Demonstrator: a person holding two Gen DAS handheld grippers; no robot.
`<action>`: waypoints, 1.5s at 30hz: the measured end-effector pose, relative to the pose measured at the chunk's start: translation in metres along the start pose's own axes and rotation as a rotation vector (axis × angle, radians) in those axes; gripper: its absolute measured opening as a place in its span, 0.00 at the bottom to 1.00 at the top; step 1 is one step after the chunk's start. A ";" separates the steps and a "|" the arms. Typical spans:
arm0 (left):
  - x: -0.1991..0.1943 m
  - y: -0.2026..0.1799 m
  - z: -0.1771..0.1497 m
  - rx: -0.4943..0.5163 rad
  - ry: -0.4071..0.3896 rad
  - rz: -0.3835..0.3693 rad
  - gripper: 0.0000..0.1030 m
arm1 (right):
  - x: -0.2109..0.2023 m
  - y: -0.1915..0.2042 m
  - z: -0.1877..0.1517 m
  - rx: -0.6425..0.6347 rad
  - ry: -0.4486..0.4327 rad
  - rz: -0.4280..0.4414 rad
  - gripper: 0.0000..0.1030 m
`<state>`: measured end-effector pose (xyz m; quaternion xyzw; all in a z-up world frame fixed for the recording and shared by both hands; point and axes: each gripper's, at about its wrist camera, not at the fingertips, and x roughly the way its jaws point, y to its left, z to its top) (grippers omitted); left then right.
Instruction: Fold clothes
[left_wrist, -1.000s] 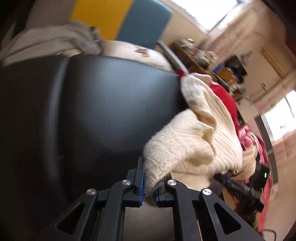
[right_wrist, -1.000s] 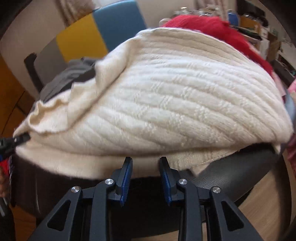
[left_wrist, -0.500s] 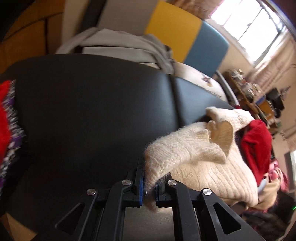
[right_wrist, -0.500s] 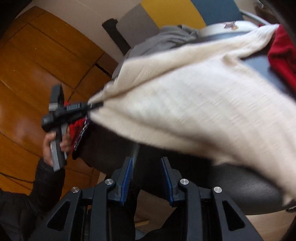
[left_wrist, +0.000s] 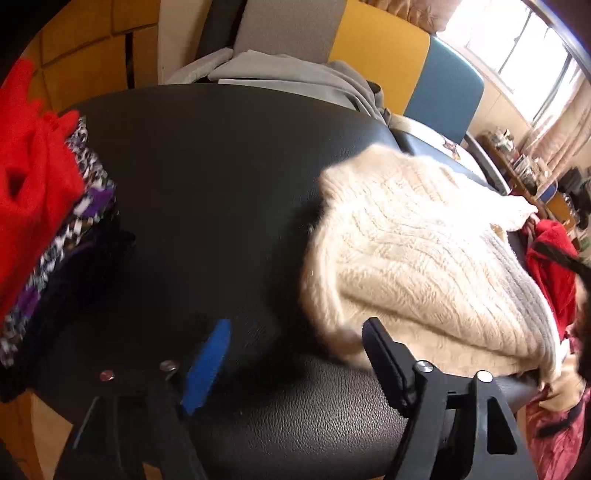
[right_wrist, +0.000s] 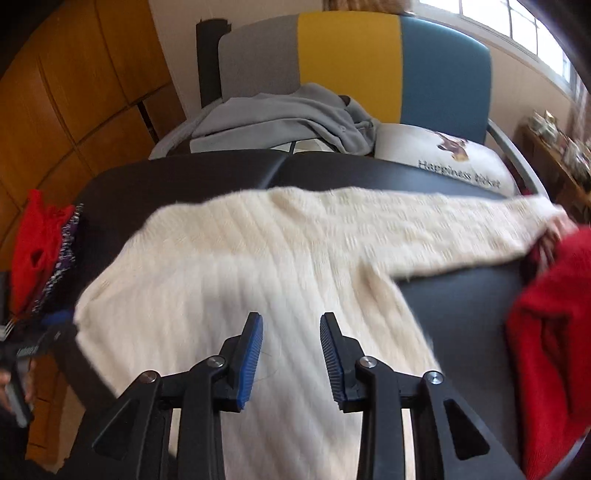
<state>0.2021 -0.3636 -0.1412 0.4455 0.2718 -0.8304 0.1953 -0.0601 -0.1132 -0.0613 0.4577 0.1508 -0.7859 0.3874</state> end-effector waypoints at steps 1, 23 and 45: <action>0.002 0.003 -0.003 -0.021 0.014 -0.022 0.73 | 0.016 0.002 0.016 -0.008 0.015 -0.005 0.32; 0.036 -0.038 0.049 0.005 -0.005 0.006 0.07 | 0.131 -0.004 0.097 -0.200 -0.009 -0.272 0.10; -0.011 -0.007 0.063 -0.012 -0.054 0.051 0.43 | 0.021 -0.088 -0.066 0.241 0.055 0.047 0.20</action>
